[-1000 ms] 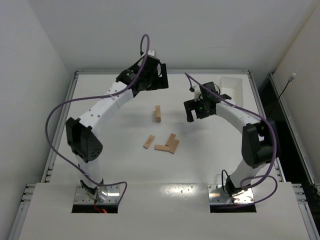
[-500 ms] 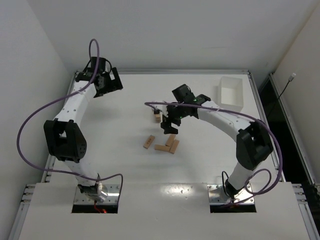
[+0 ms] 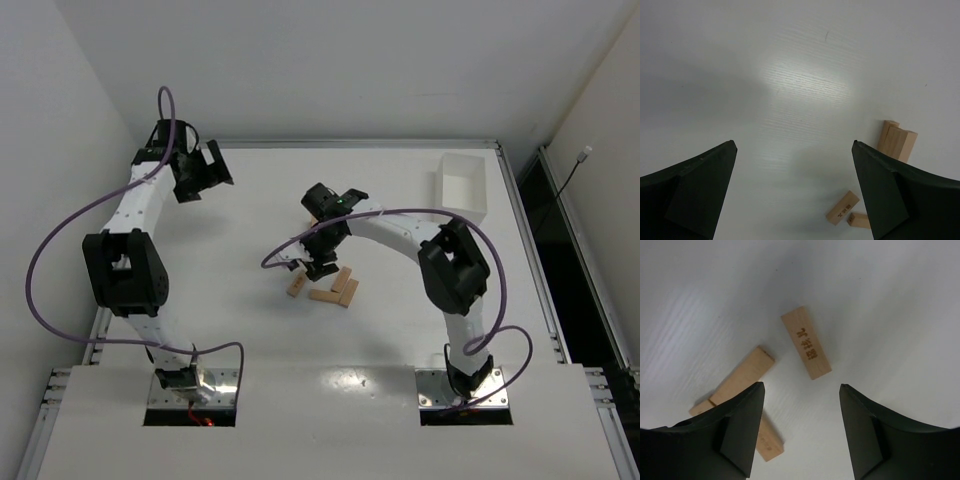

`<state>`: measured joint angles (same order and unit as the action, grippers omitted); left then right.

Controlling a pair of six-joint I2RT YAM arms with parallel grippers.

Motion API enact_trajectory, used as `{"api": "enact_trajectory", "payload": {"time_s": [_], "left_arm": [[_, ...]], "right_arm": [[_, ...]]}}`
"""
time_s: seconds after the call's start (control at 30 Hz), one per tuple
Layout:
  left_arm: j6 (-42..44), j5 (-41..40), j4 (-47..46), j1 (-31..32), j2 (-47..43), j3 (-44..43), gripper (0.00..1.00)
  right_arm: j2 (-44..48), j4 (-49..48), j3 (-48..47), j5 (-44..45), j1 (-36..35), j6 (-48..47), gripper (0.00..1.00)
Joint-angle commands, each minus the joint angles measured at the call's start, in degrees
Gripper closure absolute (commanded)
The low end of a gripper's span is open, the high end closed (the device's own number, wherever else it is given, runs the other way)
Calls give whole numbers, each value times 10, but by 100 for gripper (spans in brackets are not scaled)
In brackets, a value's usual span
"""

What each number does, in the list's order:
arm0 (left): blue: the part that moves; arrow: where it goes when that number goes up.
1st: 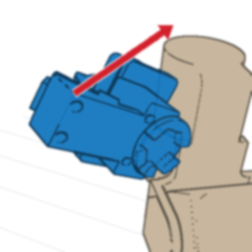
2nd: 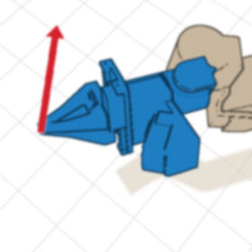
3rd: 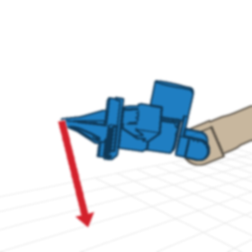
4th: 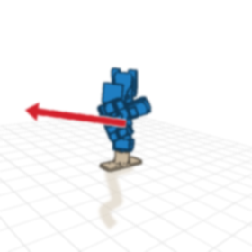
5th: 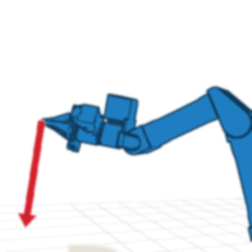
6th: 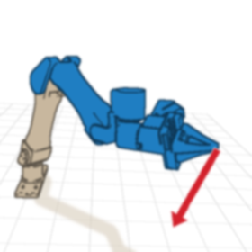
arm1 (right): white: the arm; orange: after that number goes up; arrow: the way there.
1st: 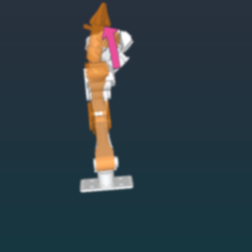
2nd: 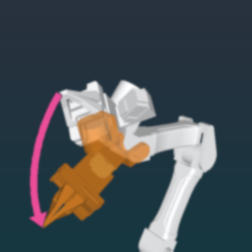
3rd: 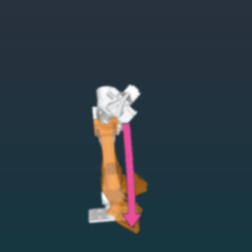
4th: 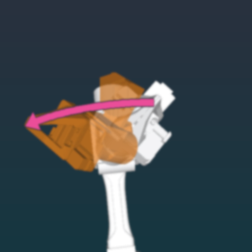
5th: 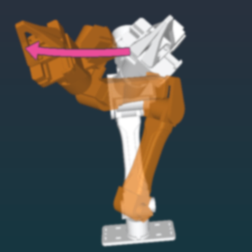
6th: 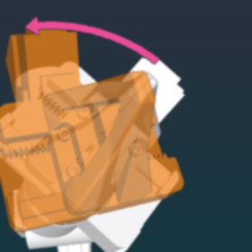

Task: Build the wood block tower

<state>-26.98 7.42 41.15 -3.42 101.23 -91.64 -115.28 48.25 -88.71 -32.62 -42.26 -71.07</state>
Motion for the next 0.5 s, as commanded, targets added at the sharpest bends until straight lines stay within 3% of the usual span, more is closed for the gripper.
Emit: {"api": "enact_trajectory", "payload": {"time_s": [0.0, 0.47], "left_arm": [[5, 35, -12, -3, 5, -6, 0], [-18, 46, -12, -13, 43, -11, 0]], "right_arm": [[-22, 13, -53, -14, -5, -53, 43], [-58, 7, -59, 3, -26, -75, 46]]}}
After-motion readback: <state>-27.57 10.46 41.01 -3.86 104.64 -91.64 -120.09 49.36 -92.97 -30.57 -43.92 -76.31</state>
